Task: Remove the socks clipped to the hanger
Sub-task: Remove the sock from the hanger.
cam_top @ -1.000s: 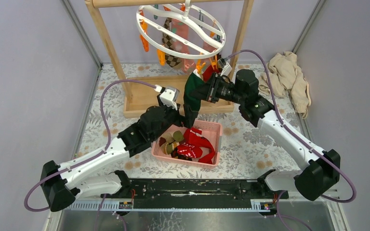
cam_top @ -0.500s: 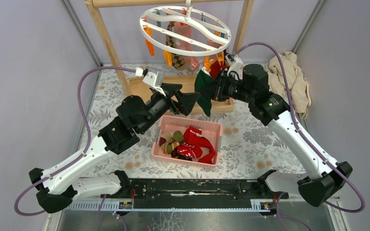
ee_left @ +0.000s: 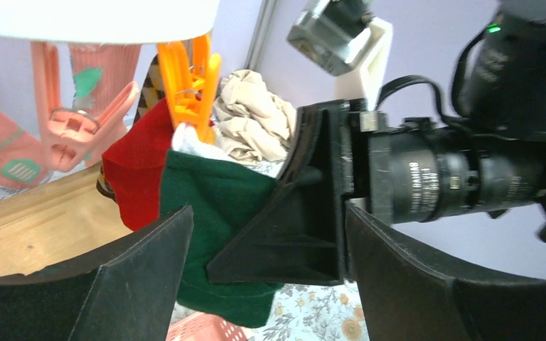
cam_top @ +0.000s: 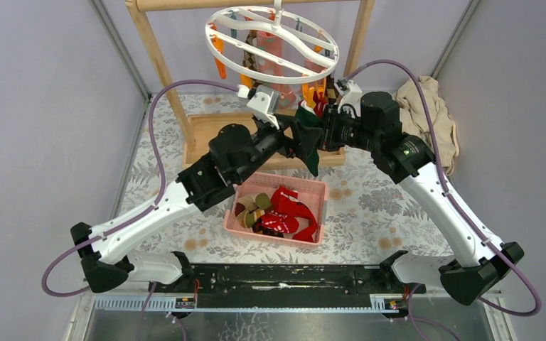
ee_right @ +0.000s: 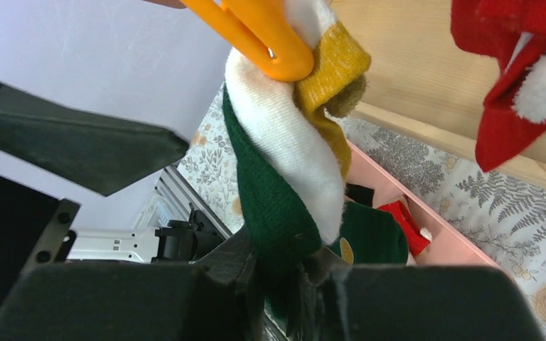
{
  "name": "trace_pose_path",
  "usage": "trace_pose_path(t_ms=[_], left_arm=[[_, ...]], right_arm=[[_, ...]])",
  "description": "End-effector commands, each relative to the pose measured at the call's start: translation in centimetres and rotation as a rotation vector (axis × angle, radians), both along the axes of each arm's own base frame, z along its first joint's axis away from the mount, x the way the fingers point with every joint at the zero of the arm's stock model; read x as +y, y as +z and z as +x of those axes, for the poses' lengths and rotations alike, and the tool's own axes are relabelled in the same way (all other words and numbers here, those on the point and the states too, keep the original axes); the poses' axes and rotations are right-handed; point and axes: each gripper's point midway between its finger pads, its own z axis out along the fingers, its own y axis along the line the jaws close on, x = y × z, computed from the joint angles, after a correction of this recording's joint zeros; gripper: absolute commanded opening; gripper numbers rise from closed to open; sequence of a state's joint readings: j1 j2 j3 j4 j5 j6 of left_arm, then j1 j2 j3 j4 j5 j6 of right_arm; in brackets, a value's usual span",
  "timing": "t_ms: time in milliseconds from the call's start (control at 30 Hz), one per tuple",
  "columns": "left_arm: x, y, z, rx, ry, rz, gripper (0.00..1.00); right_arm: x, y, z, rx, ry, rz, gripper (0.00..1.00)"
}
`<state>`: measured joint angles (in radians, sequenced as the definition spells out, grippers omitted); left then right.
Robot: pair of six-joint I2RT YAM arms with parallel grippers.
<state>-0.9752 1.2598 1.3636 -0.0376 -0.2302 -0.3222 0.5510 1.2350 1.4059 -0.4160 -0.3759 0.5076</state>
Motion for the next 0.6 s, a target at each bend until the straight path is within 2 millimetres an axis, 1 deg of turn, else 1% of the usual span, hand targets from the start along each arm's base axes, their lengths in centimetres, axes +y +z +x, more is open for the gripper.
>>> trace_pose_path(t_ms=[0,200,567], left_arm=[[1.0,2.7,1.4,-0.062,0.105,-0.053,0.85],[1.3,2.9,2.3,-0.099,0.156,-0.063,0.85],[0.3,4.0,3.5,-0.147,0.168,-0.085,0.86]], right_arm=[[-0.5,2.1,-0.5,-0.062,0.006,-0.019,0.18],[-0.5,2.5,-0.9,-0.063,0.025,-0.038,0.18],[-0.5,2.8,-1.4,-0.065,0.046,-0.028,0.18]])
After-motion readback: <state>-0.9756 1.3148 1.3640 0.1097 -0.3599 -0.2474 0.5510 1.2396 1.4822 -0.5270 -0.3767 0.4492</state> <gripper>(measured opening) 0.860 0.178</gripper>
